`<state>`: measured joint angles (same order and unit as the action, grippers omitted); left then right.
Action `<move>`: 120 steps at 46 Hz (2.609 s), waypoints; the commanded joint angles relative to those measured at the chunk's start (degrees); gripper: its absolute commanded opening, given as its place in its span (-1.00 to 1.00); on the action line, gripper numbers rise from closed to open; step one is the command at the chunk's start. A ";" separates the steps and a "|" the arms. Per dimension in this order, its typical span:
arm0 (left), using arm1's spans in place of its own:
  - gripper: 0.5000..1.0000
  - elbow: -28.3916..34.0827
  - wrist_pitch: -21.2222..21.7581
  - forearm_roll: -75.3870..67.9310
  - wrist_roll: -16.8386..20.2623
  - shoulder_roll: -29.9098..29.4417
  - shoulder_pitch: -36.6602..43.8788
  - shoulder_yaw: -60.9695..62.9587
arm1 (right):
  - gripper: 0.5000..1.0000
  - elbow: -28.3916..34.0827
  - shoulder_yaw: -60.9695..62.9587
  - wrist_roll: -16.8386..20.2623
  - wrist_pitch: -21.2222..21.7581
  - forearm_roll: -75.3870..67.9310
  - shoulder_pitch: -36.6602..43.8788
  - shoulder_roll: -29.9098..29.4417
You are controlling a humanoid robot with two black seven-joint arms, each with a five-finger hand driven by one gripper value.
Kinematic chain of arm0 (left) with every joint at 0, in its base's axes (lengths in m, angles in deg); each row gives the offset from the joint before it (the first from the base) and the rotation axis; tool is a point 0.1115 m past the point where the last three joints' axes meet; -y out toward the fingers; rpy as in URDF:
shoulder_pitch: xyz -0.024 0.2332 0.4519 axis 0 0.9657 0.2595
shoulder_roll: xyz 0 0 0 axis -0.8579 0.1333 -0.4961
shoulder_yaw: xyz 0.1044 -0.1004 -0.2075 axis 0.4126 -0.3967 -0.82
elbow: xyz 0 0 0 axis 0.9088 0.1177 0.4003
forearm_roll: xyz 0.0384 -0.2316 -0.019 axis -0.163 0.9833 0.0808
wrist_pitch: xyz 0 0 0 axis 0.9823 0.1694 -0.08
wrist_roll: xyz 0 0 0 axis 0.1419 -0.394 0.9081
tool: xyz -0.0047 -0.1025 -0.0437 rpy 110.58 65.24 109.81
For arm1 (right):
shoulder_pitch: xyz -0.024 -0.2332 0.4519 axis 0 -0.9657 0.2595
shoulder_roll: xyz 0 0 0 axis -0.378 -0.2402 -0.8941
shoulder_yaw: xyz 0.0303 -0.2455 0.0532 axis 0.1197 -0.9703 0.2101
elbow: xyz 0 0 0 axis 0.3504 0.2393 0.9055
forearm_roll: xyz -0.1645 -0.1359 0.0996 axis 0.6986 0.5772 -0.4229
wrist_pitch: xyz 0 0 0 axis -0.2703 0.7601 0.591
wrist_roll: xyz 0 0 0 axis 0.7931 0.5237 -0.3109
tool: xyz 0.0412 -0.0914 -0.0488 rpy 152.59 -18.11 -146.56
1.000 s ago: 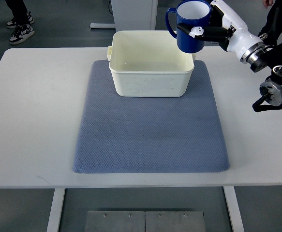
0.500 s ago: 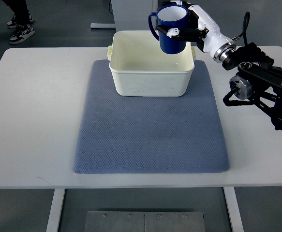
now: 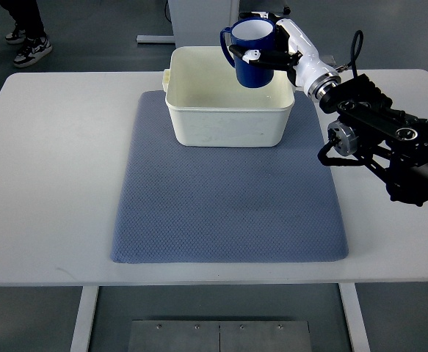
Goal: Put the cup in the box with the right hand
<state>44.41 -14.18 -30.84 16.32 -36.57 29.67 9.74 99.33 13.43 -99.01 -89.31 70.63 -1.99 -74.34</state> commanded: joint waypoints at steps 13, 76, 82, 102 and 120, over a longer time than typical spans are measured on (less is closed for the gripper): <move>1.00 0.04 0.01 0.01 0.00 0.00 -0.08 0.00 | -1.00 -4.20 0.16 -0.16 -0.88 -0.04 -3.04 -3.67; 1.00 0.04 0.01 0.01 0.00 0.00 0.01 0.00 | 0.97 -3.51 2.27 -0.07 -1.76 -0.13 -3.31 -4.11; 1.00 -0.05 0.01 0.01 0.00 0.00 0.01 0.00 | 0.97 -1.05 2.35 0.28 -1.76 -0.13 -2.96 -1.74; 1.00 0.04 0.01 -0.08 0.00 0.00 0.01 0.00 | 0.98 12.22 2.70 0.28 -1.67 -0.22 -5.41 13.29; 1.00 0.04 0.01 0.01 0.00 0.00 -0.08 0.00 | 1.00 18.99 15.27 -0.25 -1.41 -0.13 -20.70 21.38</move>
<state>44.44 -14.18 -30.84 16.33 -36.58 29.69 9.74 117.50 26.24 -99.06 -90.71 70.48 -19.72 -53.84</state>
